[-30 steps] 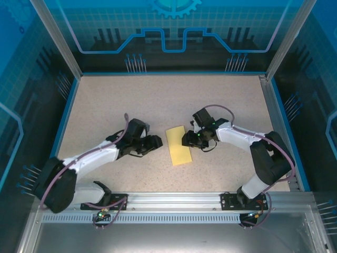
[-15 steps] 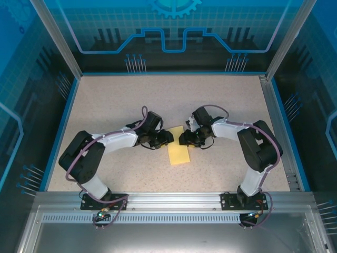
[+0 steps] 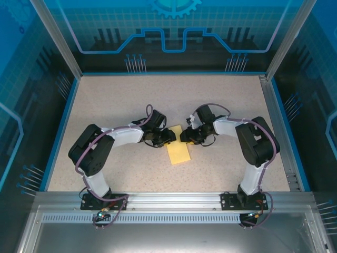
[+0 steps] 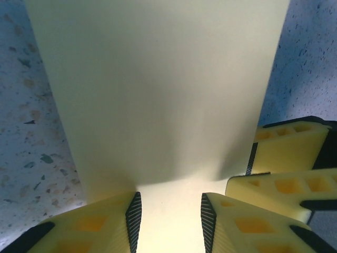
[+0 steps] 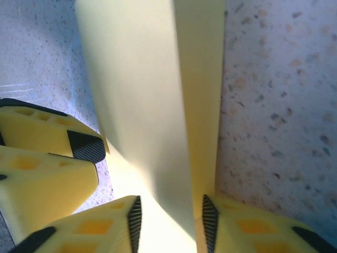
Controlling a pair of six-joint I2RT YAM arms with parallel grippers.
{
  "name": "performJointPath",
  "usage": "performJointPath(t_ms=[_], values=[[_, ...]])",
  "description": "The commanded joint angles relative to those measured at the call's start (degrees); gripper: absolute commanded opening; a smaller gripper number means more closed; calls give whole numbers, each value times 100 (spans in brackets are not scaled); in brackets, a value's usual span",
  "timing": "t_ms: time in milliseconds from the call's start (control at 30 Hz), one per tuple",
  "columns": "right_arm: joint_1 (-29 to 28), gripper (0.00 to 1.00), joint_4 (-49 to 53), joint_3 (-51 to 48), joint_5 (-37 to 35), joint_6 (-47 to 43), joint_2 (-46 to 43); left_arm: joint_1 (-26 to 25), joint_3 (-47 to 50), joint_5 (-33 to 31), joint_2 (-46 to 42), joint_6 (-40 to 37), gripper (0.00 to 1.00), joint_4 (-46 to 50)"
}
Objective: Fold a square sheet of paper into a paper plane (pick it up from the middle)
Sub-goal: Third fold the triangle at the center of the table.
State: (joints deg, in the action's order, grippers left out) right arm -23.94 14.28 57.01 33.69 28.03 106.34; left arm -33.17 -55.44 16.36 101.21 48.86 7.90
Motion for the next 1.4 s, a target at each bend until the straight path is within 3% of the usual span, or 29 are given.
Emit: performJointPath(t_ms=[0, 200, 433, 600, 767, 1000, 1167, 1367], values=[[106, 29, 2, 216, 336, -150, 232, -23, -151, 9, 81, -214, 39, 246], [105, 17, -240, -66, 383, 42, 36, -19, -81, -10, -96, -333, 39, 221], [-1, 6, -1184, -1038, 9, 1279, -599, -159, 213, -120, -676, -856, 44, 183], [-363, 6, -1841, -1640, -587, 2387, -1036, -602, 554, -685, -1268, -1581, 54, 422], [-635, 6, -2131, -2062, -1122, 3169, -1442, -993, 1249, -828, -2032, -2089, 65, 284], [-781, 8, -2211, -2147, -1230, 3446, -1618, -1872, 1651, -1107, -2759, -2659, 76, 313], [-856, 8, -2211, -2115, -1321, 3455, -1556, -2609, 1457, -1836, -2548, -3086, 80, 605], [-875, 9, -2074, -2092, -1368, 3340, -1590, -3102, 1062, -2511, -1895, -3200, 82, 766]])
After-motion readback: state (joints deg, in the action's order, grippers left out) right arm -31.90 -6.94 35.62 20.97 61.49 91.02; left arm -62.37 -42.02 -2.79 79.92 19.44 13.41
